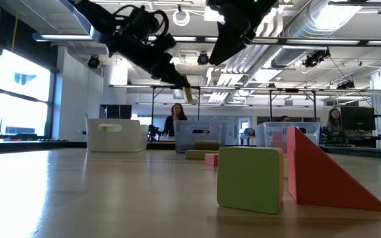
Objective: Sort & place blocks by color
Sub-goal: Put the yellow block into the black bin, then put the orange block into the transparent bin
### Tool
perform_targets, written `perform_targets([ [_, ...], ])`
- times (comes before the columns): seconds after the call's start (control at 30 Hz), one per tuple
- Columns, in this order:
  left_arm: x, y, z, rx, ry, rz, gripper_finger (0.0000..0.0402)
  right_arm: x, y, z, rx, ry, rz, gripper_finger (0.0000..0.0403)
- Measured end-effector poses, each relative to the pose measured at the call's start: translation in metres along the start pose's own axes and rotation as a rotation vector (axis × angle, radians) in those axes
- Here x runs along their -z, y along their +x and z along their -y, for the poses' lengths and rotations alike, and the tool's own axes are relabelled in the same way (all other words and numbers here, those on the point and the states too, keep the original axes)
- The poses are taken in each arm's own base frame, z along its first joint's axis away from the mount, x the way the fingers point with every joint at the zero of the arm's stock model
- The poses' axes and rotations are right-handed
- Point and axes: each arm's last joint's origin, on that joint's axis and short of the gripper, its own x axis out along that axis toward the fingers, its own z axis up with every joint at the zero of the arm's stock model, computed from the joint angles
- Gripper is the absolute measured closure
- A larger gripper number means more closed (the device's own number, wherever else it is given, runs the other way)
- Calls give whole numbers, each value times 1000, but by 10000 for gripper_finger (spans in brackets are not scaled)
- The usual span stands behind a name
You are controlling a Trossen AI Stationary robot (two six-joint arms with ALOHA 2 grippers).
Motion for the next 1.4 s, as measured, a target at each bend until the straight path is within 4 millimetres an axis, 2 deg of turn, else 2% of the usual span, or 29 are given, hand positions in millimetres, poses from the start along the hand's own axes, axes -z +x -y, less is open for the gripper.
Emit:
perform_targets([
  [0.47, 39, 38, 9, 48, -62, -151, 316, 0, 0, -1, -21, 28, -5, 190],
  [0.7, 51, 47, 12, 50, -75, -194, 315, 3, 3, -7, -128, 87, -44, 190],
  [0.93, 55, 50, 13, 53, -77, -208, 313, 14, 19, -20, -148, 78, -155, 190],
  [1.23, 54, 50, 12, 43, -84, -206, 255, 24, 45, -34, -235, 60, -248, 190],
  [1.4, 52, 50, 10, -28, -76, -204, 226, 29, 57, -41, -292, 48, -292, 190],
])
